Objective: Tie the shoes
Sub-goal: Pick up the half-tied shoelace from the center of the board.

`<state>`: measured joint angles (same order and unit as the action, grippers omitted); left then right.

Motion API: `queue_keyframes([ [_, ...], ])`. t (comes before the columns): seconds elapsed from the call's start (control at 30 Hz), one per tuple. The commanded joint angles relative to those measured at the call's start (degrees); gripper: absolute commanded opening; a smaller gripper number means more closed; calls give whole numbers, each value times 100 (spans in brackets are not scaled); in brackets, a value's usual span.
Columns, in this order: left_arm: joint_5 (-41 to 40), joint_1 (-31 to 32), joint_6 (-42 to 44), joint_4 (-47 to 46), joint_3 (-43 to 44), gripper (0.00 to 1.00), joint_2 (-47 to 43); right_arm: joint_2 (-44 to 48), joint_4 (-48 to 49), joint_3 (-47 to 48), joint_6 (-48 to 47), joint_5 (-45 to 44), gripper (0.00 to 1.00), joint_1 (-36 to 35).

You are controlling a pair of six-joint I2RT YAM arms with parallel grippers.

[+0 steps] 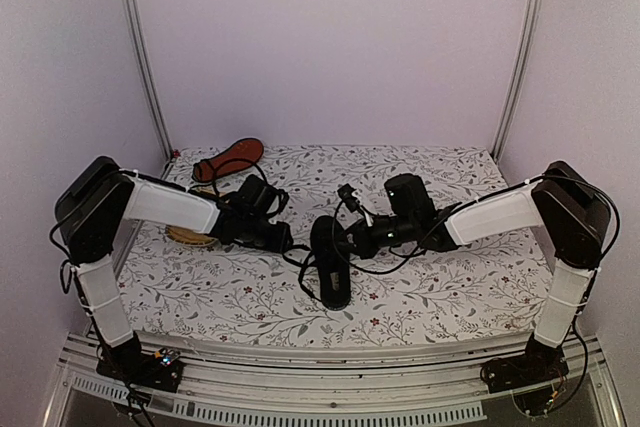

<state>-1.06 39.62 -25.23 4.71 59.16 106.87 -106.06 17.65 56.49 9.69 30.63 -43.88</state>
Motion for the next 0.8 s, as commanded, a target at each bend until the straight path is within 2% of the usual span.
queue_keyframes([
  [0.0,-315,49,-225,464,276,34,86,181,177,-68,51,5,2,-25],
  [0.13,-354,122,-274,646,358,35,207,167,215,-73,57,19,2,-31],
  [0.33,-163,168,-353,693,387,30,392,173,264,-86,83,15,2,-27],
  [0.47,-120,191,-436,653,376,20,440,166,303,-81,92,26,2,-28],
  [0.63,-129,237,-473,634,374,0,523,169,325,-78,108,16,2,-25],
  [0.77,-487,281,-553,605,267,0,348,183,321,-78,124,-36,2,-29],
])
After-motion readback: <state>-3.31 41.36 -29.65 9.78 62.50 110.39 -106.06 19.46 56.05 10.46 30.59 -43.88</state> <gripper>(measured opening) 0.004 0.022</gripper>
